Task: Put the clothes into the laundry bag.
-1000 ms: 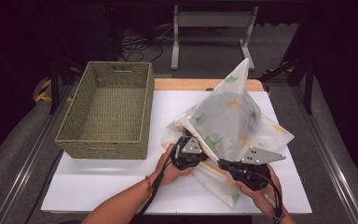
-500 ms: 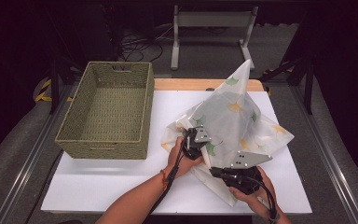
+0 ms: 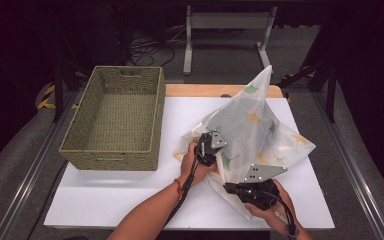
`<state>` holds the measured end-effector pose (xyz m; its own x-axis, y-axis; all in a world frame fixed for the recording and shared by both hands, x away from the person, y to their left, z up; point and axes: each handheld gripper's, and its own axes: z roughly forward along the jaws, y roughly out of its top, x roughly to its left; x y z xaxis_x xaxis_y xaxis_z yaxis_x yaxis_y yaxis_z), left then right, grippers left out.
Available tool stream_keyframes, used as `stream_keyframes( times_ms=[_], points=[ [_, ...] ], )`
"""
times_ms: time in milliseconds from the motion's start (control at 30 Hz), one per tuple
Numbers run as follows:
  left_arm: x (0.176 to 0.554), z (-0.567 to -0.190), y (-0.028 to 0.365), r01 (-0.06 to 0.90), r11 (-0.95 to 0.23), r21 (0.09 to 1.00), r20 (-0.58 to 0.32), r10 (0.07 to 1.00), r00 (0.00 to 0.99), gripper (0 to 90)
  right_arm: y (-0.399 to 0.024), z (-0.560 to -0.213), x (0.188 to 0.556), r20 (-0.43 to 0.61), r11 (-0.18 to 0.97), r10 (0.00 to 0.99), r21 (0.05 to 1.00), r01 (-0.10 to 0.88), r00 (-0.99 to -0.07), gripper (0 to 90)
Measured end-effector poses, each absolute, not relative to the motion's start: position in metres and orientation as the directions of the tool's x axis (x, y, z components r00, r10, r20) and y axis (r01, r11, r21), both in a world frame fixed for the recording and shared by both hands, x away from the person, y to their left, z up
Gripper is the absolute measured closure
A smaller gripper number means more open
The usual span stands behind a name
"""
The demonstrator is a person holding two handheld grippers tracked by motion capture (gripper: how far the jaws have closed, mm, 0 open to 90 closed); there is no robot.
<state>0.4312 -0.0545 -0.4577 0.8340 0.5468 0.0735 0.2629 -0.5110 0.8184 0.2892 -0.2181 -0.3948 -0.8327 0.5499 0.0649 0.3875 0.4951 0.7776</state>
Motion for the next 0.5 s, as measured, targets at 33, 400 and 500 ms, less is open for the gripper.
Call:
stream_keyframes(
  times_ms=[33,400,500],
  points=[
    [0.432,-0.458,-0.053,0.276,-0.502,0.820,0.063,0.558,0.828,90.0,-0.219,-0.395,0.289,0.066,0.496,0.549,0.776,0.389,-0.833,89.3],
    [0.417,-0.436,-0.013,0.250,-0.524,0.814,0.073,0.519,0.851,90.0,-0.244,-0.377,0.289,0.005,0.407,0.659,0.838,0.362,-0.752,89.3],
    [0.413,-0.434,-0.005,0.246,-0.528,0.813,0.073,0.511,0.856,89.7,-0.254,-0.372,0.290,0.012,0.368,0.686,0.857,0.361,-0.727,89.2]
  ],
)
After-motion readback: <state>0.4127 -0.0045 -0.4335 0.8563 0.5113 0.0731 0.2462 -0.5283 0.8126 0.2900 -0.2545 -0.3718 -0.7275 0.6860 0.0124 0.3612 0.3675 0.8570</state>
